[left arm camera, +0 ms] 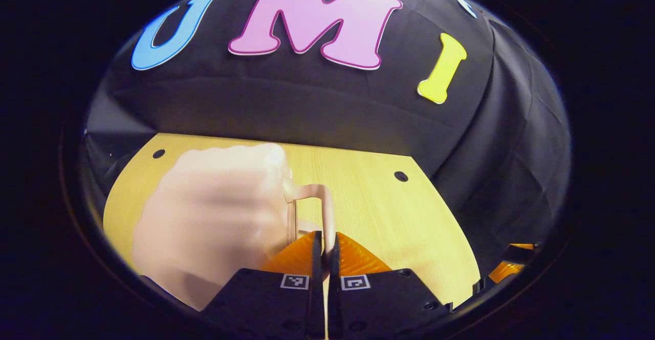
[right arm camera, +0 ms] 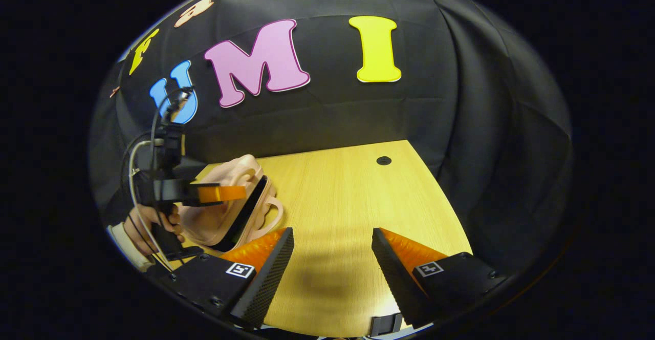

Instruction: First open the suitcase, pack the skin care products into it, and then close the suitcase.

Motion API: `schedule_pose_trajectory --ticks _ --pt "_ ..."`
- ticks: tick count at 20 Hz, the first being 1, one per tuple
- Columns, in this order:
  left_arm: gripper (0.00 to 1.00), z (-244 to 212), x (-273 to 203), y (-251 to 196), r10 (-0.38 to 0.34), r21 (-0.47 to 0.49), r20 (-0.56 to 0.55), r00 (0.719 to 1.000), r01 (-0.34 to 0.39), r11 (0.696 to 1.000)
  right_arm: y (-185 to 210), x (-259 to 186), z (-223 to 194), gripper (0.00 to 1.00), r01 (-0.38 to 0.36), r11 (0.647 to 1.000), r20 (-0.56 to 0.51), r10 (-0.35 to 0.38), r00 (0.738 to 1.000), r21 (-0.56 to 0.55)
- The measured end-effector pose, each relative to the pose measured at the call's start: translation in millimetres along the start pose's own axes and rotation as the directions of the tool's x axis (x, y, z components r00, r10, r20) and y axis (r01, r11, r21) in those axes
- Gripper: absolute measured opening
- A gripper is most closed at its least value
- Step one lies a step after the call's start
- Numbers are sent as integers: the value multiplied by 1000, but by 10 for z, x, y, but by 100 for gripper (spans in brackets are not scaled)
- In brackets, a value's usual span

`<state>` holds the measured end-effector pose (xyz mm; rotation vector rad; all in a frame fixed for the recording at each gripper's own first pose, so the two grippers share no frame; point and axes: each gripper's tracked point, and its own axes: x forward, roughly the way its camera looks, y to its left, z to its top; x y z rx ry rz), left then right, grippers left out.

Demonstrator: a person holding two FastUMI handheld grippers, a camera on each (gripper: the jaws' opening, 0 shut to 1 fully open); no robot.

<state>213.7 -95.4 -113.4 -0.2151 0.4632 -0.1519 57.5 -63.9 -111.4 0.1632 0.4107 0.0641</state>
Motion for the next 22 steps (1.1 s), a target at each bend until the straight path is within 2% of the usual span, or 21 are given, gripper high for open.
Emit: schedule_pose_trajectory --ticks 4,6,7,8,10,12,13,14,18,22 --pt "11 -165 142 -56 16 3 -11 1000 -16 1000 -11 25 -10 97 -33 999 -14 33 999 -19" --pt "16 -214 160 -89 -2 52 -13 1000 3 999 21 16 0 98 -40 999 -10 39 999 -9" --pt "25 -238 142 -134 -12 65 -12 1000 13 998 50 12 13 97 -44 999 -8 44 999 -3" --pt "28 -211 87 -155 -11 69 6 1000 10 998 82 19 28 97 -47 999 -4 47 999 2" --pt "55 -108 -105 -213 -29 67 68 997 25 997 158 12 57 97 -52 999 4 52 999 5" --pt "76 32 -425 -252 -57 87 148 987 44 995 258 3 92 97 -53 999 16 53 998 3" --pt "97 124 -577 -254 -65 107 192 979 45 993 324 -5 118 97 -55 998 23 55 998 1" --pt "99 203 -782 -228 -58 128 234 971 29 991 378 -34 146 97 -53 999 33 53 998 0" --pt "96 441 -1644 -105 -36 201 394 919 -47 978 698 -186 320 98 -43 999 99 42 994 9" --pt "96 561 -2355 158 -22 199 492 870 -87 976 1048 -478 564 98 -34 999 202 33 979 4"
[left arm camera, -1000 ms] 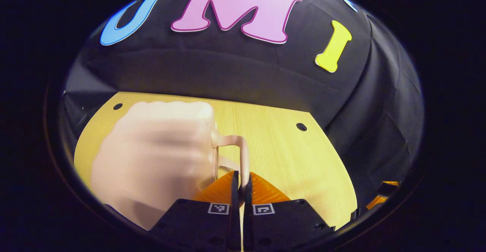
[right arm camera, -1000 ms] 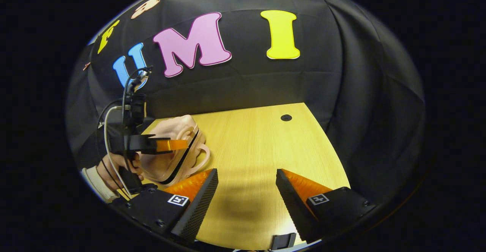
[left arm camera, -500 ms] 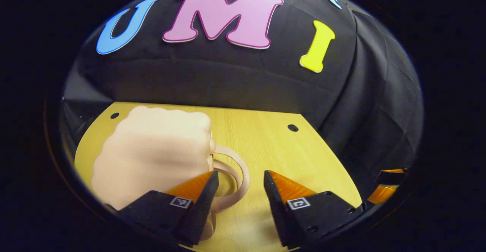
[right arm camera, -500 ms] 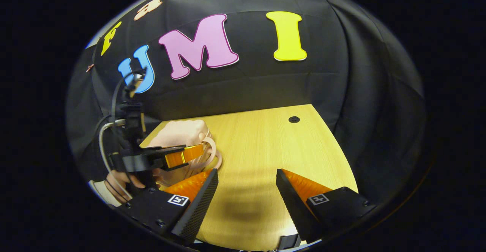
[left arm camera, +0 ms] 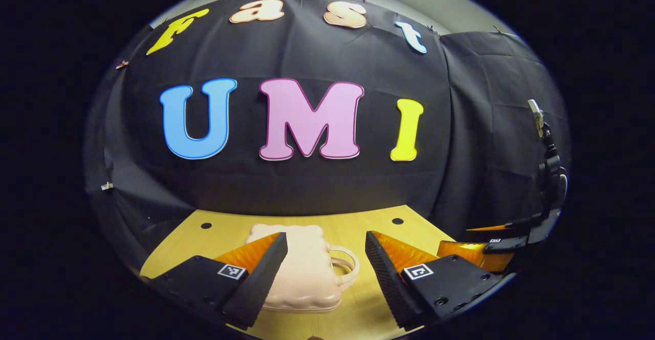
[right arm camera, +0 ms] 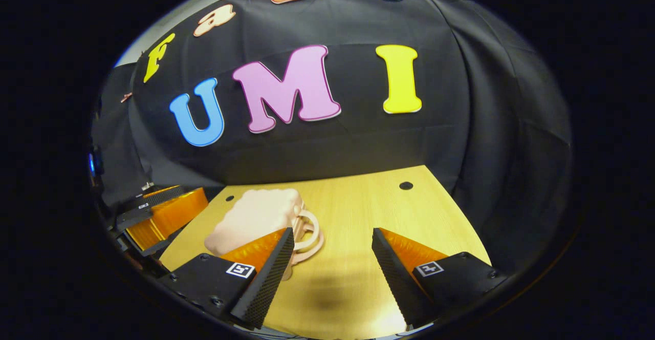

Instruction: First open the suitcase, pack the skin care products into it, and then close the suitcase.

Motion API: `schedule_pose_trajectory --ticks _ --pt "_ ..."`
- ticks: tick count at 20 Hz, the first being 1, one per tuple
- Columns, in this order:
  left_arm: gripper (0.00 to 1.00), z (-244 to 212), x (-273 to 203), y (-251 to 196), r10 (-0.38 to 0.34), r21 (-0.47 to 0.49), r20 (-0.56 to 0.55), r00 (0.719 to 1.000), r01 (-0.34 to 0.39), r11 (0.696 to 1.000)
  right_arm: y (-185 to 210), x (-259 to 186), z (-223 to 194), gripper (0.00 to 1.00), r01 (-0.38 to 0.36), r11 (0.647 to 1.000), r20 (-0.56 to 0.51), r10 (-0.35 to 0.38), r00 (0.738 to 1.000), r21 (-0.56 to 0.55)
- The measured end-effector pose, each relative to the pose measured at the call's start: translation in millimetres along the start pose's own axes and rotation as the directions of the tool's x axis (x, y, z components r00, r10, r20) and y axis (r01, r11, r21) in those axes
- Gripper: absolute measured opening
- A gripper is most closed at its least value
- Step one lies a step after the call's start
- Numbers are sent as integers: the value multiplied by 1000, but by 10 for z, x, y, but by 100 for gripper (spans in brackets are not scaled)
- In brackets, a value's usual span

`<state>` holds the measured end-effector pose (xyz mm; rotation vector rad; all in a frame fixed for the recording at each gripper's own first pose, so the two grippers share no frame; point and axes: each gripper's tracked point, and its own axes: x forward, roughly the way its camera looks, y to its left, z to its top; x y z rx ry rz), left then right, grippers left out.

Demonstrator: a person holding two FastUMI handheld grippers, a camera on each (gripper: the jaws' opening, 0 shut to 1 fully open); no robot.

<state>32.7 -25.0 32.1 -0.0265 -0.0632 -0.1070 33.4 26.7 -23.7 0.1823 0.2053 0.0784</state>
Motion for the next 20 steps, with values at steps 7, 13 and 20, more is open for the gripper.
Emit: schedule_pose_trajectory --ticks 7,13,20 --pt "96 -13 -601 617 57 -62 63 996 -53 997 555 -490 265 97 10 998 191 2 982 -61" --pt "96 -110 -899 993 110 -102 62 992 -103 989 780 -740 101 97 31 994 218 -8 976 -104" --pt "96 -128 -1027 1084 103 -71 60 993 -99 993 875 -897 47 97 54 993 232 -30 972 -101"
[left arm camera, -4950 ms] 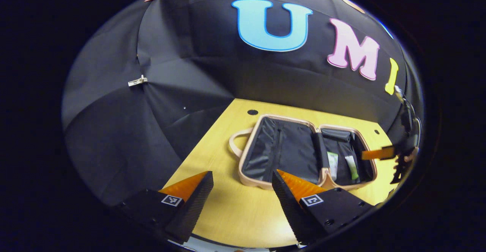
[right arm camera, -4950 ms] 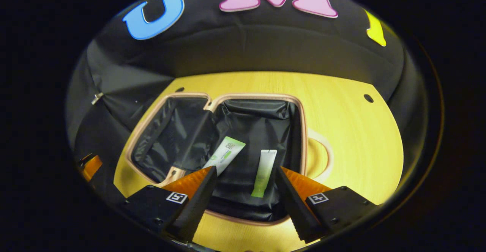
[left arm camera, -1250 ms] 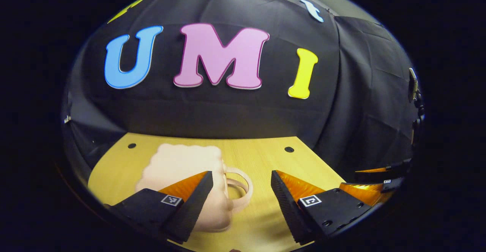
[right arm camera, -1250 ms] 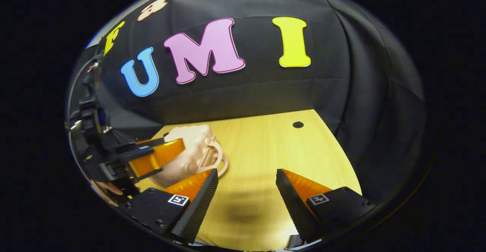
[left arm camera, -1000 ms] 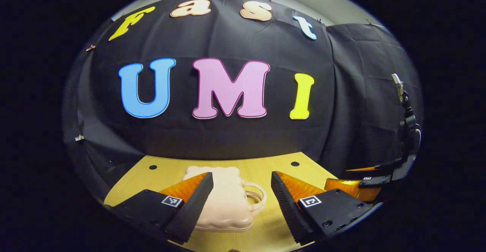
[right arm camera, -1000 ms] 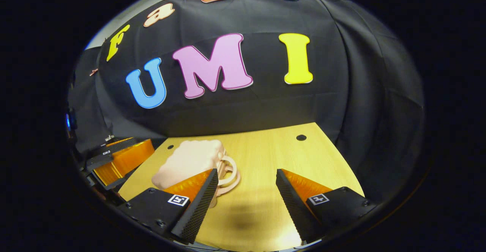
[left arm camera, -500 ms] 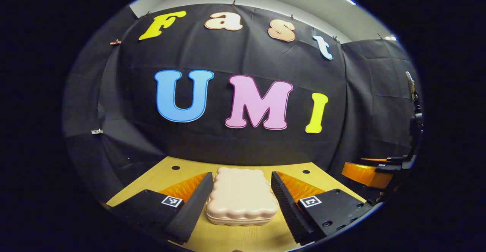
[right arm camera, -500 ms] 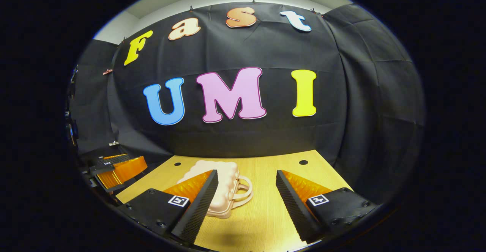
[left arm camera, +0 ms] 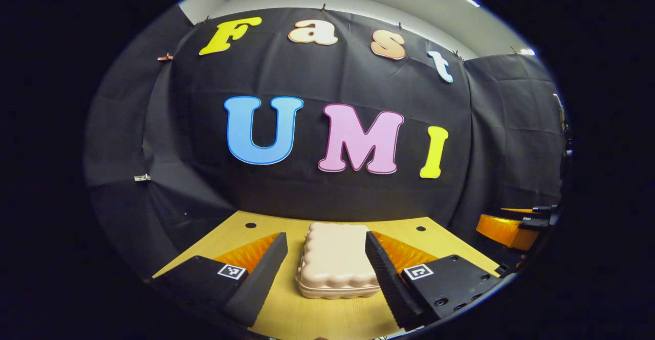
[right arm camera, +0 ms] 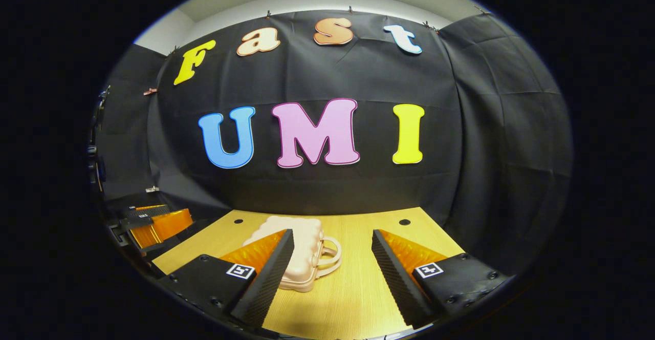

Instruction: First open the suitcase, pack the skin care products into it, and then close the suitcase.

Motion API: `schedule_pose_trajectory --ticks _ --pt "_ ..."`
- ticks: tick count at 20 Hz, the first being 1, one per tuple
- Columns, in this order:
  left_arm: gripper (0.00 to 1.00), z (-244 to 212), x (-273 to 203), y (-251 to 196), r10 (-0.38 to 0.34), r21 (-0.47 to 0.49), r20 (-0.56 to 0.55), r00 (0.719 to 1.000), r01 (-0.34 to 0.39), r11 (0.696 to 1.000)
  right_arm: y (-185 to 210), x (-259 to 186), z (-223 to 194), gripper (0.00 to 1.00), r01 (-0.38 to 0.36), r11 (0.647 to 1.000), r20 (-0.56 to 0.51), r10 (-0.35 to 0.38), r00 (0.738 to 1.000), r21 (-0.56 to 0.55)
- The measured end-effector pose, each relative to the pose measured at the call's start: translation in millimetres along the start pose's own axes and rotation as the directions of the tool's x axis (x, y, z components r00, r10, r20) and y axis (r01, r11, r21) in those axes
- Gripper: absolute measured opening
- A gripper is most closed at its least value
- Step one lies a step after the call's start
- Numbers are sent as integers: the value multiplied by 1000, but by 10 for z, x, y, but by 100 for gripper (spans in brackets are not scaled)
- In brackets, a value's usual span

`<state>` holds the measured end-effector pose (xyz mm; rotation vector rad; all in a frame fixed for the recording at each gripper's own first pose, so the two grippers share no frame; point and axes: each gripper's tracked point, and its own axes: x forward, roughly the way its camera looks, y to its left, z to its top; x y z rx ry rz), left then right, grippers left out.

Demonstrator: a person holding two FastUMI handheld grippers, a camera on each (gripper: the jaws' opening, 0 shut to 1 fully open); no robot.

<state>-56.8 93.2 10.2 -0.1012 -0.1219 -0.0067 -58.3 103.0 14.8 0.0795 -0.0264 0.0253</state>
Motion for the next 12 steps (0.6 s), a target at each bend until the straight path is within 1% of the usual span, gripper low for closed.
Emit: schedule_pose_trajectory --ticks 2,9,12 --pt "96 -1 -19 -21 -9 5 2 1000 9 1000 -5 -42 -40 97 18 1000 -12 -18 1000 10" --pt "96 -11 -52 -72 -25 9 2 1000 24 1000 163 -86 -85 97 -11 1000 -14 11 1000 11" --pt "96 -34 -65 -70 -28 35 -1 1000 28 999 280 -162 -169 97 -36 999 -26 36 999 19"
